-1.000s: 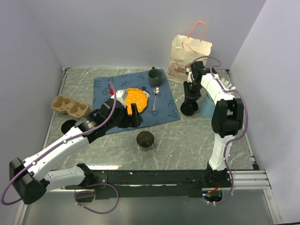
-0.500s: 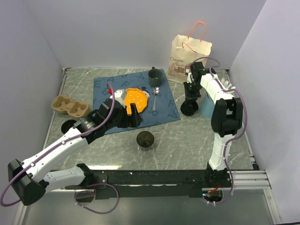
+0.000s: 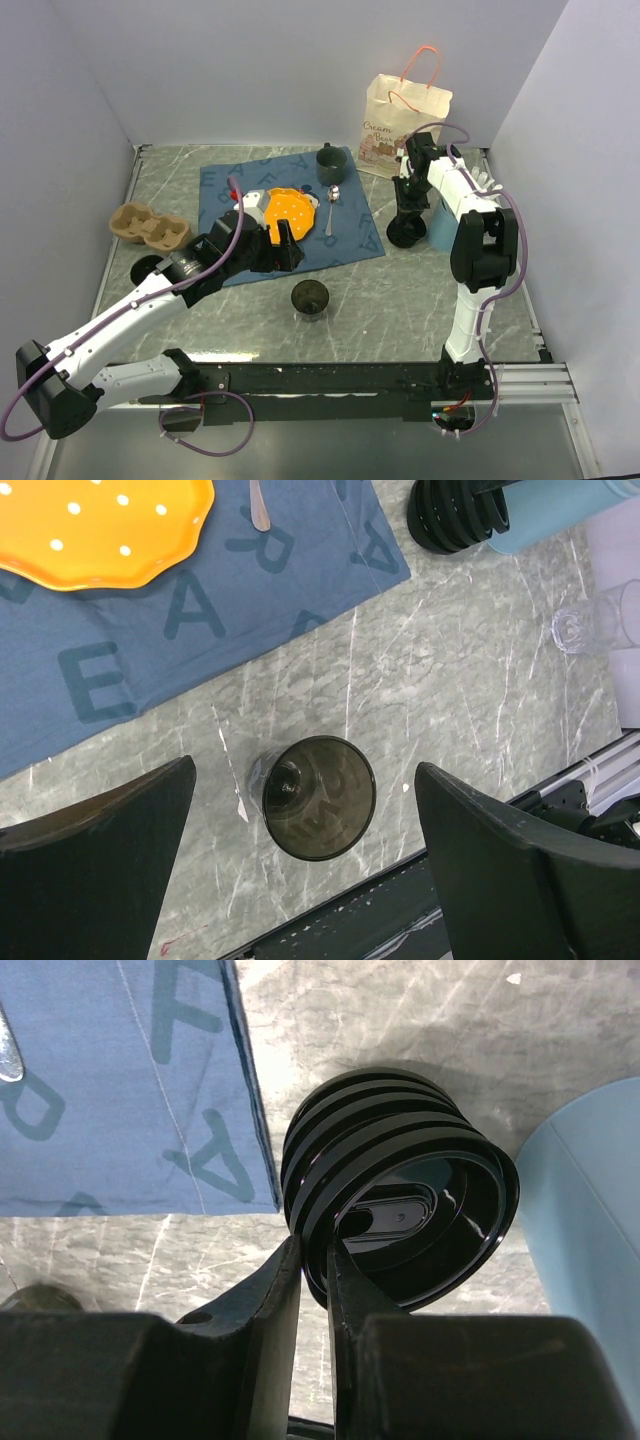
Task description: Pack the takeout coffee
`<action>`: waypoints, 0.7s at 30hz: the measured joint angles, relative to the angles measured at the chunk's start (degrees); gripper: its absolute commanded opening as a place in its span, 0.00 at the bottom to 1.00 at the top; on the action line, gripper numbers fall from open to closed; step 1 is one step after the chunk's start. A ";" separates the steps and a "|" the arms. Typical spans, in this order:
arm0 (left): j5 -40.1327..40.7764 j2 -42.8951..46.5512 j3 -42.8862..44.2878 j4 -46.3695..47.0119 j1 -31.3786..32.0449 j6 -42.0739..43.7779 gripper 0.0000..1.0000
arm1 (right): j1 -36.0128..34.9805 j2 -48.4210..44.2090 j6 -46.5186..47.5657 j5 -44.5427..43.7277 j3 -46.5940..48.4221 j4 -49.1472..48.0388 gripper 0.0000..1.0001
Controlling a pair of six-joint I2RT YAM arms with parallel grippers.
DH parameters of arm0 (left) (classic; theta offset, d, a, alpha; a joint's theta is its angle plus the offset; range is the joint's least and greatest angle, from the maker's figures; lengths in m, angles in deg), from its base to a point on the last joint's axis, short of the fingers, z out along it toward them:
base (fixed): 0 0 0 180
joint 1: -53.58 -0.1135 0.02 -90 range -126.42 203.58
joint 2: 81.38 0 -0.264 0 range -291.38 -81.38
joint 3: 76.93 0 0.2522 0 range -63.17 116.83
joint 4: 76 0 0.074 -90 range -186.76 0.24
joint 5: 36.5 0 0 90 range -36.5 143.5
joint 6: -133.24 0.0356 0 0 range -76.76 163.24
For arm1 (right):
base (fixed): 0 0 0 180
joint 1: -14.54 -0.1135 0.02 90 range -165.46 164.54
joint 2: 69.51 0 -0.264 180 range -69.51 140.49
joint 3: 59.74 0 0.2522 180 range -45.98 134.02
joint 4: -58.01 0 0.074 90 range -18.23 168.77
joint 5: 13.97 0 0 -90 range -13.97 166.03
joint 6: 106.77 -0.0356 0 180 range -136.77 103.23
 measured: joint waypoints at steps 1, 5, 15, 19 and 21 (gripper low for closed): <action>0.00 0.00 0.00 0.00 0.00 0.00 0.97 | 0.00 0.00 0.00 -0.17 0.02 0.11 0.21; 0.04 0.55 0.00 0.00 0.00 0.00 0.97 | 0.00 -0.20 -0.07 -1.07 0.24 0.87 0.24; 0.07 2.45 0.00 0.00 0.00 0.00 0.97 | 0.00 -0.42 -0.52 -2.38 3.50 3.54 0.18; 0.50 2.84 0.00 -0.07 0.00 0.00 0.94 | -0.07 -0.42 -1.36 -1.88 7.67 6.84 0.18; 0.90 2.86 0.26 -0.48 0.00 -0.09 0.93 | -0.33 -0.46 -2.14 -0.42 11.17 8.96 0.18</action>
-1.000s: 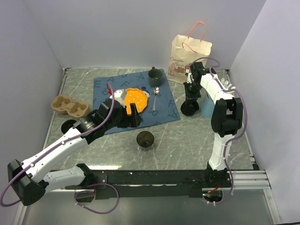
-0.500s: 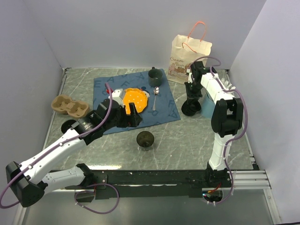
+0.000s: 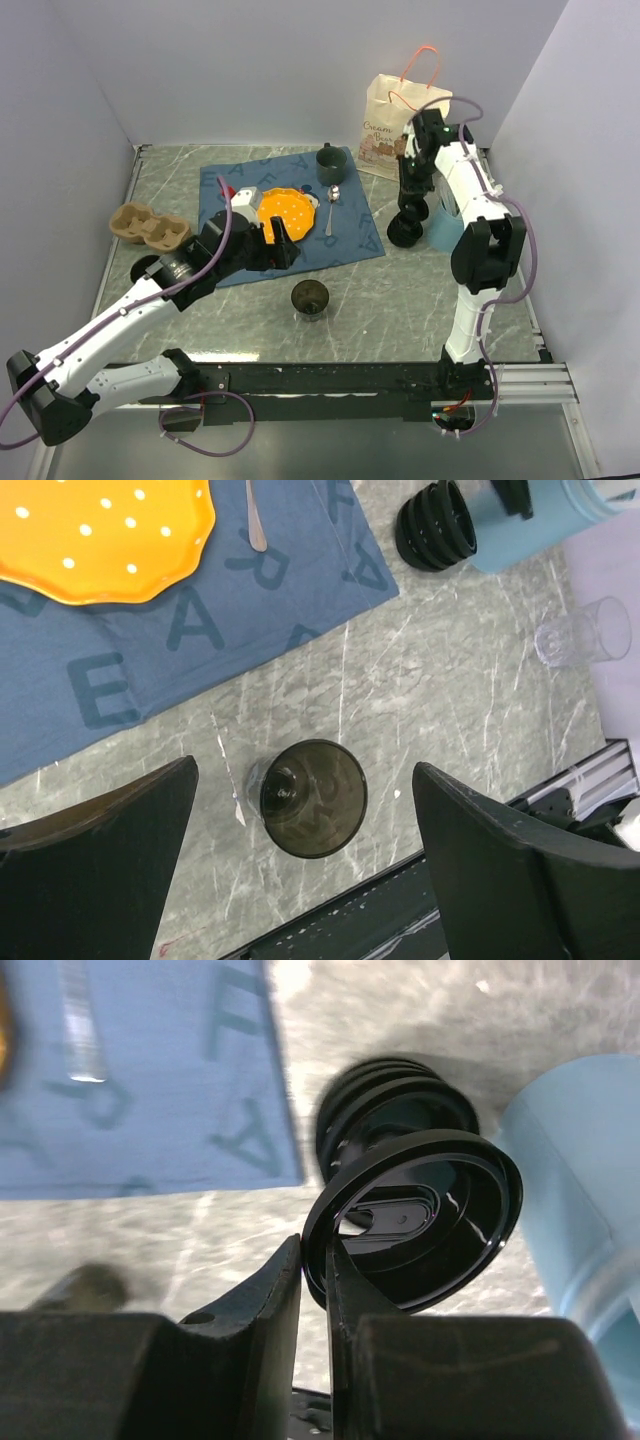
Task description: Pack the takeout coffee
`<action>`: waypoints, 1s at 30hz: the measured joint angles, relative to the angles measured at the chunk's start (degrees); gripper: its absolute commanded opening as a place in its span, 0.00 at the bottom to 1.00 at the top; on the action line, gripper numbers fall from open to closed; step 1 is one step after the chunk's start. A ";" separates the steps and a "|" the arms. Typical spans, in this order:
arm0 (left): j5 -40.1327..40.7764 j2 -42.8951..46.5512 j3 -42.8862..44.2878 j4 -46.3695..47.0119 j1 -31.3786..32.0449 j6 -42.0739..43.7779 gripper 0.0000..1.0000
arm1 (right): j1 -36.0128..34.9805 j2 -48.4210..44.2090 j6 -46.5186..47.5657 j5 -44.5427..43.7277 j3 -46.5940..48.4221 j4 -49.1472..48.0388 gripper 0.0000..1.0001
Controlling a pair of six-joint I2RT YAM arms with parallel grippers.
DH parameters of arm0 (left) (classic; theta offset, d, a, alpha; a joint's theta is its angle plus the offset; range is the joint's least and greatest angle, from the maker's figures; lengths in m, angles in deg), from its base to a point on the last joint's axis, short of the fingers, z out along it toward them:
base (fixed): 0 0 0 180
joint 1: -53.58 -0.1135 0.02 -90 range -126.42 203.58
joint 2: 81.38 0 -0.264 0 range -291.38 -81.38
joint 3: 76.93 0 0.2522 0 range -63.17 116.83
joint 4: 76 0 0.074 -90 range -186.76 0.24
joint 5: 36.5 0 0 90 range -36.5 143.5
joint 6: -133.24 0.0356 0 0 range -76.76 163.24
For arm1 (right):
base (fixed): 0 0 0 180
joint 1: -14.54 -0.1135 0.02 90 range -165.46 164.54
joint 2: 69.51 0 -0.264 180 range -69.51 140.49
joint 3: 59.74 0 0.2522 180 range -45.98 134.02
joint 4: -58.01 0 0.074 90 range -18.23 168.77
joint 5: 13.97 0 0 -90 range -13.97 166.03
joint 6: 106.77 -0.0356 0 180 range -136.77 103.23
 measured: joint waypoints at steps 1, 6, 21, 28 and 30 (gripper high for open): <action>0.24 -0.09 0.42 -0.35 0.00 -0.20 0.92 | -0.17 -0.35 -0.46 0.92 1.86 0.87 0.17; 0.59 -0.31 4.61 -1.29 0.00 -2.08 0.89 | -3.48 -7.39 -3.78 8.94 4.50 2.23 0.17; -8.00 4.04 12.04 9.14 -0.26 -11.19 0.72 | -9.31 -44.57 -31.85 44.70 -27.21 -40.74 0.18; -17.35 -0.70 14.23 17.90 -0.28 -19.12 0.59 | -12.70 -47.10 -39.23 48.19 -35.54 -51.28 0.18; -20.00 -2.12 13.53 20.46 -0.26 -21.62 0.58 | -13.14 -48.35 -40.72 48.65 -37.35 -52.94 0.18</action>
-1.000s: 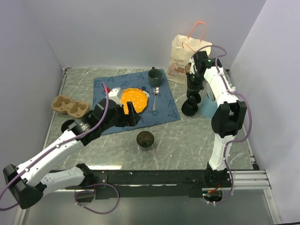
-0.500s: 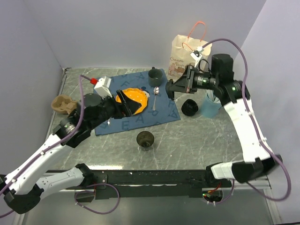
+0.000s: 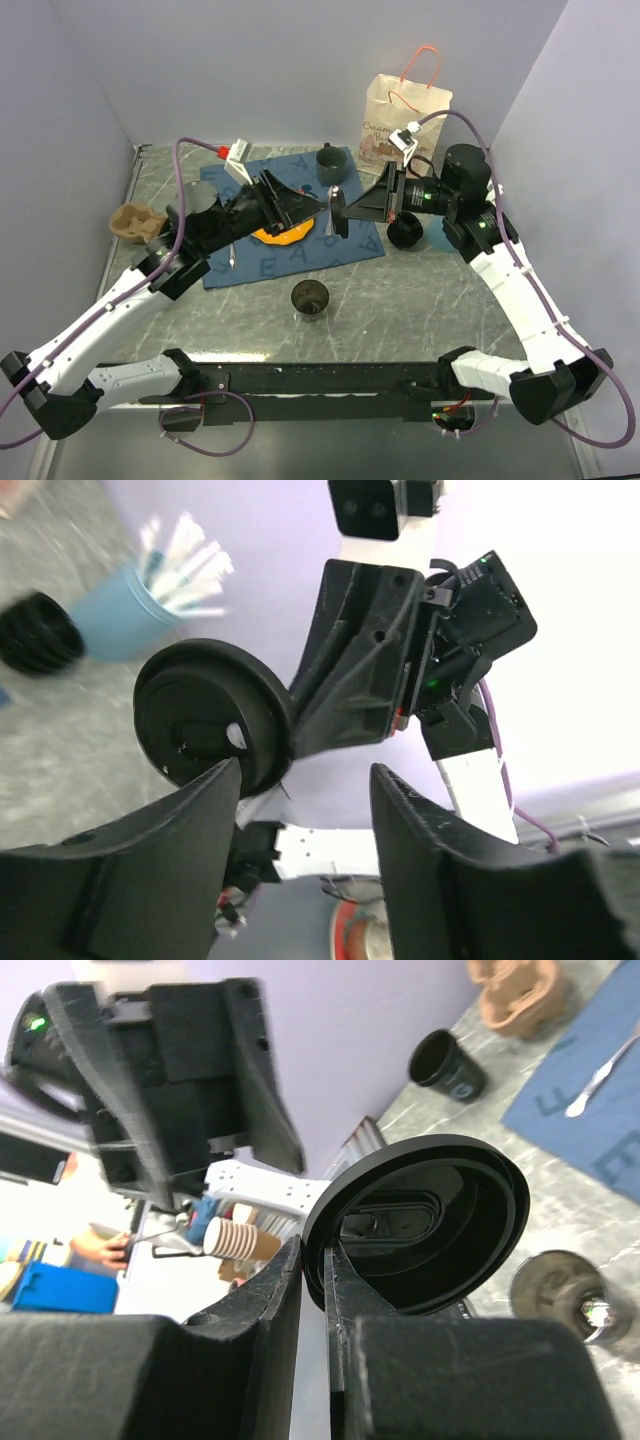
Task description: Pack the takeout coffee
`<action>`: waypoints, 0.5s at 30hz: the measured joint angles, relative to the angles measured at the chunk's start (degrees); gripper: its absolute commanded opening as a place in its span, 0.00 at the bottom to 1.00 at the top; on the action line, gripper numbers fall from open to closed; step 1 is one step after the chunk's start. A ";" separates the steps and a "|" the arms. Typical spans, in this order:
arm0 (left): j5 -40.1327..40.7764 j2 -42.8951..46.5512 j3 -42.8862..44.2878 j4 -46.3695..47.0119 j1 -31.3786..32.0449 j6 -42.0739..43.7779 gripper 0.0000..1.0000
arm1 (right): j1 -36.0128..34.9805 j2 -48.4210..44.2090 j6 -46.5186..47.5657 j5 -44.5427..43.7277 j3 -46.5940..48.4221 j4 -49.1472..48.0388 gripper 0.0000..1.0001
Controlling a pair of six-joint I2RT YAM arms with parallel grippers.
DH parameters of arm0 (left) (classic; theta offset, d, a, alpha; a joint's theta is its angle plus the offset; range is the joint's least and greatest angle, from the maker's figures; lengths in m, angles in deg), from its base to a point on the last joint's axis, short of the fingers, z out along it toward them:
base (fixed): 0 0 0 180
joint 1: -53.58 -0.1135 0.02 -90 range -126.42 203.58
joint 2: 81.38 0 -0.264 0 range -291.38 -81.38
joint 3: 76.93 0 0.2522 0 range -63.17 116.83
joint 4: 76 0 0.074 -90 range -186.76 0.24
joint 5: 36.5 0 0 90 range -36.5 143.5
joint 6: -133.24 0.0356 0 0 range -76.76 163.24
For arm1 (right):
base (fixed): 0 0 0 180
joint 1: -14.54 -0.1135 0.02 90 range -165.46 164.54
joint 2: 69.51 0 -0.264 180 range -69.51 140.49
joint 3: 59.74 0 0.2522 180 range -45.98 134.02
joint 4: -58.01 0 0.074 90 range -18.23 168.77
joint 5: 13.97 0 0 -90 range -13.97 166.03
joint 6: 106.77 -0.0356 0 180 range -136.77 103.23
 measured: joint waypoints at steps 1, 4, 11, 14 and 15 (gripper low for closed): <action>-1.01 -0.46 -0.55 1.09 0.00 -1.09 0.57 | -0.13 -0.59 -0.70 0.33 -0.68 -0.85 0.18; -1.99 -0.79 -2.89 2.73 0.28 -3.50 0.55 | -0.37 -2.08 -2.21 1.03 -1.60 -2.64 0.18; -1.97 -0.76 -5.27 4.66 1.46 -6.34 0.53 | -0.48 -4.31 -3.37 2.36 -1.68 -4.87 0.18; -1.88 -0.83 -5.31 6.54 2.03 -7.34 0.52 | -0.83 -4.22 -3.48 2.43 -1.68 -4.87 0.18; -1.86 -0.83 -5.38 7.13 2.29 -7.54 0.51 | -1.01 -4.20 -3.48 2.45 -1.68 -4.85 0.17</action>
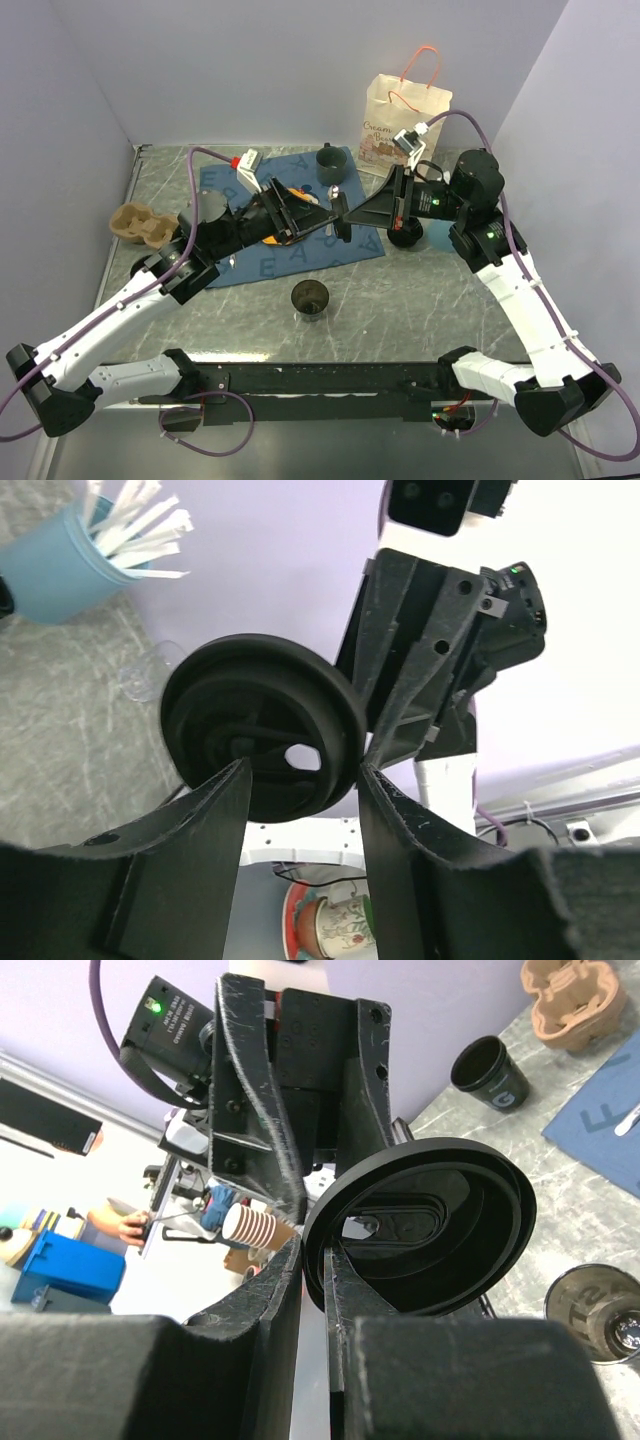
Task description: Pack the takeout coffee
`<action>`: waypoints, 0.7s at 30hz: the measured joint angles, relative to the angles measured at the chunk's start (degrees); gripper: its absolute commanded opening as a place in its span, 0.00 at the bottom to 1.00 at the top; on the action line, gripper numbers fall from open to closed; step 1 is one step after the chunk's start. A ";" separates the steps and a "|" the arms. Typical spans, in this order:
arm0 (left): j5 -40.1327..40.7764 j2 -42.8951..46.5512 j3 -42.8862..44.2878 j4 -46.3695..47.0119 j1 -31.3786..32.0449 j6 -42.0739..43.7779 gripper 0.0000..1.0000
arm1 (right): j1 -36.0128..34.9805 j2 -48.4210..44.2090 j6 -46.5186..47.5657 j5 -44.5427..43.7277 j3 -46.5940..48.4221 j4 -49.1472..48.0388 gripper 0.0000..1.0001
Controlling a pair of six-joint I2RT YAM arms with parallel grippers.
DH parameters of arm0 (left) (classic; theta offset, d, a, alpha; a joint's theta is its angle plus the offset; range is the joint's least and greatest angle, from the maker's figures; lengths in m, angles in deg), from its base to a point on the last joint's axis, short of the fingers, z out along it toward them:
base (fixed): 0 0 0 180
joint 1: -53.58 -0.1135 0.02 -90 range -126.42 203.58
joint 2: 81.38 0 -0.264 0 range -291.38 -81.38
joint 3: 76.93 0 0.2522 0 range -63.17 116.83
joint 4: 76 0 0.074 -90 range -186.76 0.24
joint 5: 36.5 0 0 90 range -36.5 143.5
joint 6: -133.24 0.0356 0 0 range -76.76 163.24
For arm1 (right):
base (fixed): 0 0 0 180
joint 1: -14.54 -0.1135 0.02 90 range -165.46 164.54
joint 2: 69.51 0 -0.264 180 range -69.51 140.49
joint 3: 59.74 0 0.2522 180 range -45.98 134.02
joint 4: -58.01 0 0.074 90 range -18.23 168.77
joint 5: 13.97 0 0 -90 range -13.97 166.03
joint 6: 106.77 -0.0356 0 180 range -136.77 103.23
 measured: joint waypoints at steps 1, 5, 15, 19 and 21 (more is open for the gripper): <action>0.00 -0.07 -0.11 0.66 0.28 -0.20 0.49 | -0.15 0.00 0.00 0.11 0.00 0.00 0.17; 0.00 -0.07 -0.74 2.21 1.09 -1.09 0.39 | -0.50 0.04 0.00 0.24 0.00 0.00 0.17; 0.04 -0.07 -1.68 3.41 1.20 -1.29 0.26 | -0.85 0.63 -0.48 0.26 0.00 -0.04 0.17; 0.02 -0.07 -1.77 4.24 1.27 -1.29 0.11 | -0.90 0.63 -0.68 0.13 -0.35 -0.22 0.21; 0.02 -0.04 -2.10 4.57 1.25 -1.27 0.02 | -0.92 0.63 -0.68 -0.13 -0.59 -0.09 0.29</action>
